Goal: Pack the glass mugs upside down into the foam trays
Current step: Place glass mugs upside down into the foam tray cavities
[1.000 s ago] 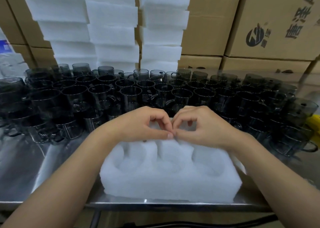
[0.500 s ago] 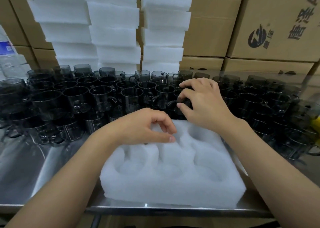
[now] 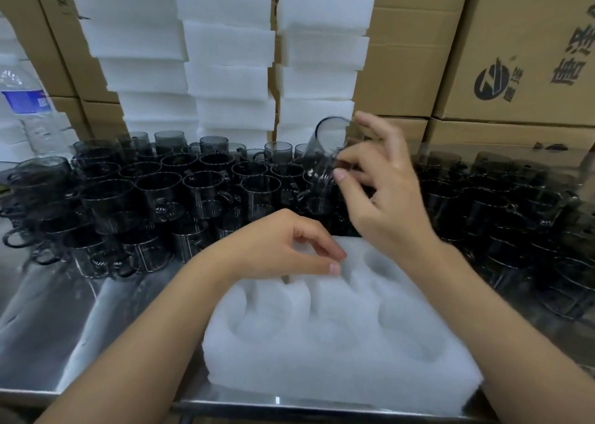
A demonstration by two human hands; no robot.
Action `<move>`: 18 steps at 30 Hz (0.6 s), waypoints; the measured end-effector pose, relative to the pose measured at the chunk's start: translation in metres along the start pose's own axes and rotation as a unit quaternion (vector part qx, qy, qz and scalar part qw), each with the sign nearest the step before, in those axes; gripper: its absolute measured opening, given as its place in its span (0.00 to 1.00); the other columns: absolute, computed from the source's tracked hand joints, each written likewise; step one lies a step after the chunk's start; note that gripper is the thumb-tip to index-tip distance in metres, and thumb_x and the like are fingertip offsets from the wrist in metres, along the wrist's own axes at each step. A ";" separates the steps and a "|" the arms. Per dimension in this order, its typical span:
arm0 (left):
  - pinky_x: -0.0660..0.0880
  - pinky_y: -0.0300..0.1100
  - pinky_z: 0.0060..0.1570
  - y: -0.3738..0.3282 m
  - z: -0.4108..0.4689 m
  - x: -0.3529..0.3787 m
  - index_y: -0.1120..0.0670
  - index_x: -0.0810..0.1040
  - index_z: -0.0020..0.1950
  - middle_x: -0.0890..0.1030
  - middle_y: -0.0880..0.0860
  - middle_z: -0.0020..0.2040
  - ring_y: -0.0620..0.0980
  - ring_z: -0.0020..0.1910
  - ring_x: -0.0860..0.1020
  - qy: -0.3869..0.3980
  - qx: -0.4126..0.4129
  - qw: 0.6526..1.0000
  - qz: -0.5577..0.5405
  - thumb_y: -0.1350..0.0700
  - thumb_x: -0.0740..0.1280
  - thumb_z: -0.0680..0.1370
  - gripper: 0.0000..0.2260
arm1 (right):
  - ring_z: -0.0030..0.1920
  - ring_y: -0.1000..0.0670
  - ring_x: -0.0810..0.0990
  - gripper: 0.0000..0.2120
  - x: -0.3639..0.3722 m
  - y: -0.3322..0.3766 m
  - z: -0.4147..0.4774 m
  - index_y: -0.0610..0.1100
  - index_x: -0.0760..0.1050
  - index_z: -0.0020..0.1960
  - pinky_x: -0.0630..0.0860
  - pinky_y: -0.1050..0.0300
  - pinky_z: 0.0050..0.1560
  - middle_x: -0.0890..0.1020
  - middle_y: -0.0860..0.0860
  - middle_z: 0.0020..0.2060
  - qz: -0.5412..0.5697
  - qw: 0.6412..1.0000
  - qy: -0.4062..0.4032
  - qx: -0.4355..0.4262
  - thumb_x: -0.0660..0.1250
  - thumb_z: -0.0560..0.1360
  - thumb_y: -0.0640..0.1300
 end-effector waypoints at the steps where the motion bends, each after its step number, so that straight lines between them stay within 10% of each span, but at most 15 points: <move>1: 0.78 0.59 0.52 0.001 0.001 -0.001 0.38 0.83 0.47 0.84 0.43 0.48 0.45 0.50 0.81 -0.011 -0.001 1.000 -0.007 0.49 0.74 0.71 0.07 | 0.58 0.52 0.74 0.02 0.004 -0.001 -0.004 0.38 0.77 0.47 0.77 0.48 0.56 0.65 0.44 0.68 0.007 1.000 0.004 -0.002 0.66 0.75 0.35; 7: 0.79 0.40 0.44 0.003 0.004 -0.022 0.54 0.79 0.51 0.86 0.52 0.48 0.47 0.45 0.84 -0.103 -0.015 0.977 -0.188 0.48 0.73 0.67 0.16 | 0.65 0.41 0.73 0.03 0.004 -0.009 -0.012 0.35 0.77 0.47 0.74 0.41 0.59 0.67 0.40 0.68 -0.007 1.000 -0.003 -0.030 0.66 0.74 0.35; 18: 0.78 0.35 0.41 0.009 0.007 -0.025 0.58 0.77 0.61 0.85 0.54 0.46 0.47 0.45 0.84 -0.157 -0.011 0.914 -0.373 0.48 0.69 0.69 0.24 | 0.54 0.57 0.71 0.30 -0.011 -0.008 -0.016 0.40 0.70 0.61 0.70 0.71 0.50 0.68 0.58 0.54 0.000 0.997 -0.073 -0.007 0.79 0.64 0.43</move>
Point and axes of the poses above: each hand's wrist, its own z-axis towards the middle knuckle, its own x-axis out of the palm, y = z × x, the point moved 8 cm from there along z, towards the middle knuckle
